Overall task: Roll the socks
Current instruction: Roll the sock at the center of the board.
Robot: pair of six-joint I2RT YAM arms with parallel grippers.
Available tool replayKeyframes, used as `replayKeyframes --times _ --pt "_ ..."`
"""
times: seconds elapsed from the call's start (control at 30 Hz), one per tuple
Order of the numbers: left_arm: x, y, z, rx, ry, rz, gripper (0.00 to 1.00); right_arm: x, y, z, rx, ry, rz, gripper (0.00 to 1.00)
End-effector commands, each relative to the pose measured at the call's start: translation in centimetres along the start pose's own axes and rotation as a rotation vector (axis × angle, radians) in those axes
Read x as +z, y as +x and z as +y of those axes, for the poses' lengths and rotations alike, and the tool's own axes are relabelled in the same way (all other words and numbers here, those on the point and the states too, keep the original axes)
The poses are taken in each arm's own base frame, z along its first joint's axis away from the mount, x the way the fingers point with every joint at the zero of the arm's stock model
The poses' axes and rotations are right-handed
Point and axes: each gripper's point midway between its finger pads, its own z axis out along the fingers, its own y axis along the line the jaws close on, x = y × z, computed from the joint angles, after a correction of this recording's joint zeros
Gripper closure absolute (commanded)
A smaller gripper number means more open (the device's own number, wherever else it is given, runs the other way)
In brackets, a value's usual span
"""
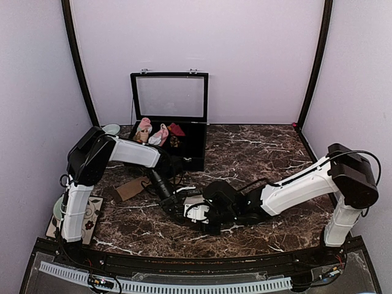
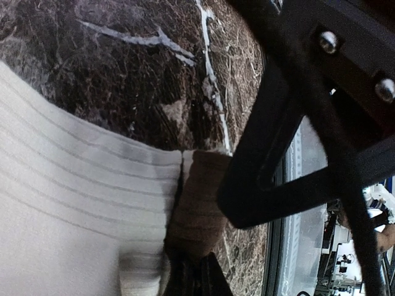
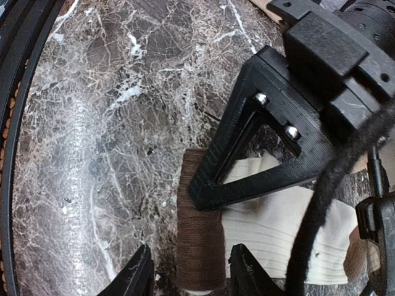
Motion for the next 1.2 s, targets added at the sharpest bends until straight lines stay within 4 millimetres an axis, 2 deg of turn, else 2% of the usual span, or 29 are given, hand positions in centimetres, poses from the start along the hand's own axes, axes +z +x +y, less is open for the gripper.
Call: replayKeyframes --times 0.0,0.2,0.3,0.43,0.53,0.6,0.7,0.73,0.77,0.8,0.87,1.03,1.17 --pt "1.6 3.1 2.2 -0.061 -0.057 0.13 0.98 0.9 -1.0 -0.3 -0.076 0.01 -0.006 0.58" --pt "1.7 3.1 2.2 -0.059 -0.053 0.129 0.97 2.1 -0.1 -0.5 -0.075 0.027 0.012 0.62" --pt "1.6 2.9 1.8 -0.052 -0.039 0.124 0.94 2.6 1.1 -0.4 -0.066 0.032 0.038 0.66" --pt "1.4 2.9 1.4 -0.045 -0.025 0.127 0.88 3.1 2.9 -0.3 -0.032 0.031 0.074 0.76" --pt "1.3 2.8 0.9 -0.033 -0.012 0.121 0.82 3.2 4.5 -0.6 0.016 0.037 0.099 0.79" --pt "0.9 2.6 0.4 -0.022 -0.008 0.112 0.76 3.4 5.6 -0.5 0.063 0.021 0.12 0.84" --pt "-0.4 2.2 -0.1 -0.007 -0.032 0.083 0.55 3.3 6.8 -0.3 0.156 -0.018 0.14 0.98" --pt "-1.3 1.9 -0.1 -0.001 -0.052 0.054 0.53 3.2 7.1 -0.1 0.192 -0.036 0.141 1.0" --pt "-2.1 1.8 -0.2 0.009 -0.071 0.031 0.41 3.0 7.3 0.0 0.228 -0.053 0.14 1.0" --pt "-2.8 1.7 -0.2 0.022 -0.1 0.015 0.36 2.8 7.5 0.3 0.262 -0.075 0.136 1.0" --pt "-4.0 1.9 -0.2 0.055 -0.162 -0.018 0.34 2.4 7.6 0.8 0.328 -0.119 0.125 1.0" --pt "-6.2 0.8 -1.5 0.207 -0.306 -0.117 0.34 2.0 7.8 0.9 0.514 -0.215 0.094 1.0" --pt "-6.8 0.4 -1.5 0.26 -0.376 -0.147 0.34 2.4 9.2 0.8 0.69 -0.305 0.134 1.0"
